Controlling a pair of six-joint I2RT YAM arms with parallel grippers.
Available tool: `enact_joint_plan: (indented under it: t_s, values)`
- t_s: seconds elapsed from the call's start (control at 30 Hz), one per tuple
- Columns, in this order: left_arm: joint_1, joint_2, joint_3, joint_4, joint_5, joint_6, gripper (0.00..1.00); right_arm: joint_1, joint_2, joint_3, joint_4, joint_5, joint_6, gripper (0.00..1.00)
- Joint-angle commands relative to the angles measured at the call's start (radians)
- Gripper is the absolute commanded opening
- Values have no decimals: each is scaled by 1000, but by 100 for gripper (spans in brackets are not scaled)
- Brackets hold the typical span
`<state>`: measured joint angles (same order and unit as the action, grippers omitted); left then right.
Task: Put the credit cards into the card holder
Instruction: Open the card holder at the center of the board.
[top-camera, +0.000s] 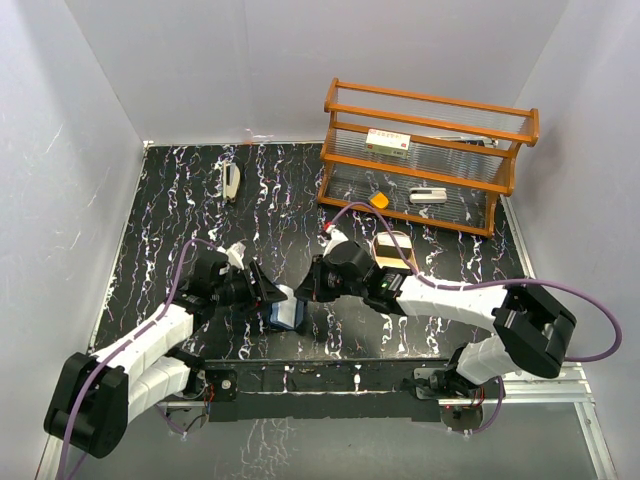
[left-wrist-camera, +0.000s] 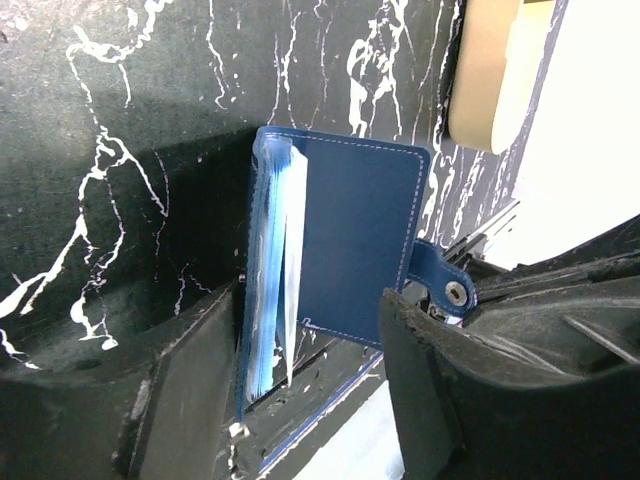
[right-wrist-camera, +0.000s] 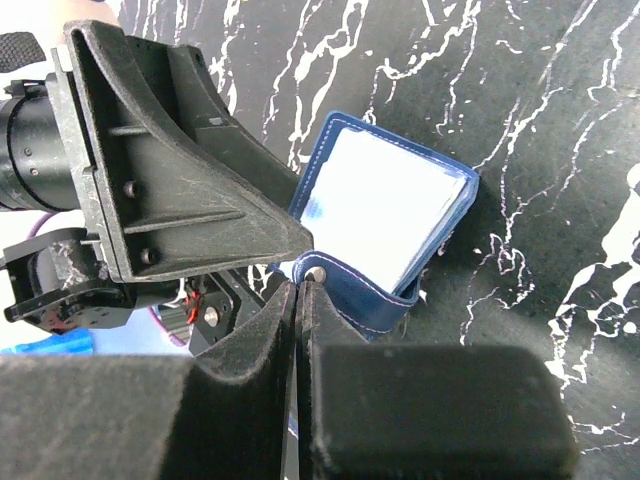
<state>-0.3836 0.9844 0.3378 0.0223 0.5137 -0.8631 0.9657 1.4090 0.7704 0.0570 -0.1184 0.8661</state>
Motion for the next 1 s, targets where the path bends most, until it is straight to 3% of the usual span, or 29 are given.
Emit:
enact_joint_plan:
  t_s: [0.0,0.67,0.8,0.97]
  values:
    - [-3,13,-10,4,6,25,51,-2,-32,-17,-14,58,-8,0]
    - [-3,52,-28,80,47,12,5,-9,-92,-75,-89,146,-43,0]
    - [-3,25,-39,131,83,-27,0,-9,-103,0,-242,204,-65,23]
    - [-3,4,-61,172,95,-43,0,-9,-116,116,-333,168,-96,36]
